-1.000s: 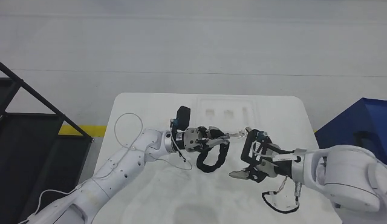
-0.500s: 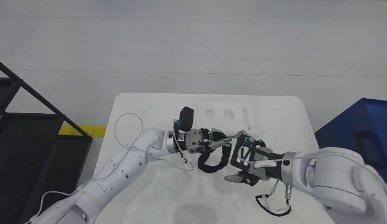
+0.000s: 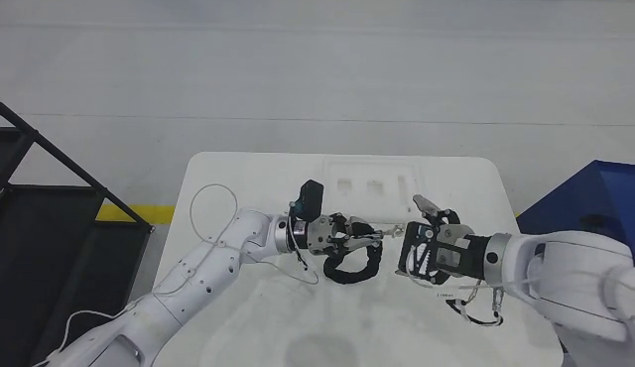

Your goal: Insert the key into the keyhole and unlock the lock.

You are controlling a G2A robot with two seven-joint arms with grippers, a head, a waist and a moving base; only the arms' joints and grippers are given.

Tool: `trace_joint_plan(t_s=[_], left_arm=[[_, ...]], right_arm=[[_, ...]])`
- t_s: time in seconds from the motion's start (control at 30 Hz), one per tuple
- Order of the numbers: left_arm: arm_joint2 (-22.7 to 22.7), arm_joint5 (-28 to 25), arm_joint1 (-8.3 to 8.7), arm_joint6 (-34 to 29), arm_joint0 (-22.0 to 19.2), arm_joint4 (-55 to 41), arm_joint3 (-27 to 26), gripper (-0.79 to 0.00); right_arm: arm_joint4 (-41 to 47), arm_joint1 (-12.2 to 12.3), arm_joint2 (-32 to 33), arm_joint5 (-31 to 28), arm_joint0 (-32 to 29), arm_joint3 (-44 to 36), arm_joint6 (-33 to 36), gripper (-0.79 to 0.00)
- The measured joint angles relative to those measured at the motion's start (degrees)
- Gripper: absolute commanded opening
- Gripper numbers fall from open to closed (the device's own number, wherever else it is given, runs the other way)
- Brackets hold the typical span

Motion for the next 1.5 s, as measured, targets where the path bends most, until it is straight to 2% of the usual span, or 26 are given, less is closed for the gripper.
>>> trace_joint_plan(t_s=[0.07, 0.53, 0.63, 0.7, 0.93, 1.1, 1.43, 1.47, 1.5], left_arm=[[0.51, 0.0, 0.23, -0.09, -0.26, -0.28, -0.15, -0.785], [4.19, 0.0, 1.22, 0.21, -2.27, -2.4, -0.31, -0.785], [4.76, 0.0, 1.39, 0.66, -2.58, -2.58, -0.2, -0.785], [5.03, 0.0, 1.52, 1.0, -2.78, -2.56, -0.15, -0.785], [5.58, 0.0, 1.89, 2.25, -3.07, -1.88, -0.19, -0.785], [5.74, 0.0, 2.01, 3.3, -3.14, -0.91, -0.44, -0.785], [5.26, 0.0, 2.19, 6.39, -3.11, 3.04, -1.17, -0.785], [5.22, 0.0, 2.19, 6.6, -3.09, 3.35, -1.17, -0.785], [5.17, 0.0, 2.2, 6.82, -3.09, 3.76, -1.14, -0.785]], right_arm=[[-1.86, 0.07, -0.68, -1.12, -0.23, -0.42, -0.68, -0.465], [-10.06, 0.11, -4.37, -1.01, 0.28, -0.7, -4.09, -0.566], [-10.05, 0.14, -4.61, -0.37, 0.07, -0.7, -4.53, -0.733], [-9.38, 0.19, -4.5, 0.01, -0.17, -0.7, -4.69, -0.785], [-3.07, 0.45, -3.25, 1.91, -1.38, 0.2, -4.87, -0.785], [7.79, 0.54, -1.37, 5.85, -1.49, 3.67, -5.4, -0.785], [28.73, 0.7, 0.37, 15.24, -0.36, 10.93, -1.95, -0.785], [29.69, 0.7, 0.44, 15.77, -0.28, 11.16, -1.82, -0.763], [30.79, 0.71, 0.51, 16.35, -0.35, 11.45, -1.92, -0.48]])
